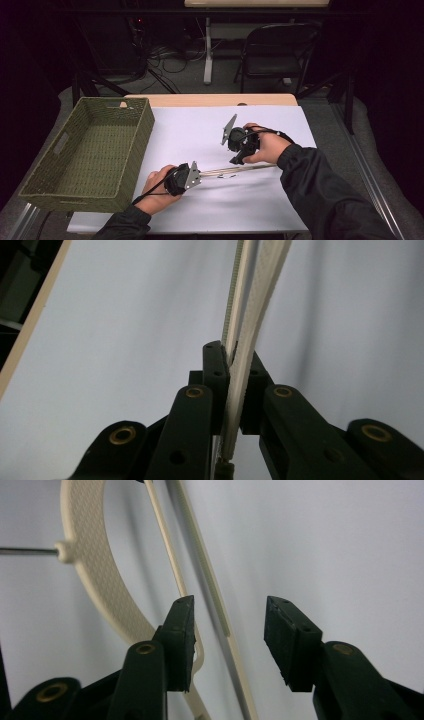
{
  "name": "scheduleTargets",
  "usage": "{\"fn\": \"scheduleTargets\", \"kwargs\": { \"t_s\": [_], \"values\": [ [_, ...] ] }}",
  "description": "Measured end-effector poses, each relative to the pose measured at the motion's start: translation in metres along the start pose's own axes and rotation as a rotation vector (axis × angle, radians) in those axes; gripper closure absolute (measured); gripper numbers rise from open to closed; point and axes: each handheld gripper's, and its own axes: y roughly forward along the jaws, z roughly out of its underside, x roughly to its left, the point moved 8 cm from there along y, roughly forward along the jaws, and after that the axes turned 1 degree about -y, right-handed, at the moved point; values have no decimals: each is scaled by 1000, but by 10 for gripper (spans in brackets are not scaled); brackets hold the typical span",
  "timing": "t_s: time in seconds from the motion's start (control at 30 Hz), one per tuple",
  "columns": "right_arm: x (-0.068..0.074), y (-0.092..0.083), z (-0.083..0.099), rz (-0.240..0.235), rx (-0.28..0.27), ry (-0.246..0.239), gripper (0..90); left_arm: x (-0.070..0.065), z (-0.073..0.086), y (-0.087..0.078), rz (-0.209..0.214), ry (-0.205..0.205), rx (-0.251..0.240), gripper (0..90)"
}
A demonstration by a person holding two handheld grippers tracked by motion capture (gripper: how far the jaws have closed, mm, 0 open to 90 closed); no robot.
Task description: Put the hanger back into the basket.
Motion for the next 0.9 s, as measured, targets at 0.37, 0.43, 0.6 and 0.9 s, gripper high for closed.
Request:
{"fn": "scheduleTargets", "kwargs": {
  "t_s": [0.37, 0.43, 0.6, 0.9],
  "values": [
    [-21, -31, 34, 106, 1, 66, 496, 15, 3, -4, -74, -38, 27, 871],
    [-24, -34, 40, 120, -9, 81, 489, 18, 2, -5, -90, -49, 37, 871],
    [-26, -34, 51, 134, -11, 119, 474, 23, 0, -6, -107, -72, 53, 872],
    [-25, -25, 68, 144, -5, 154, 471, 33, 4, -8, -129, -140, 66, 872]
  ]
}}
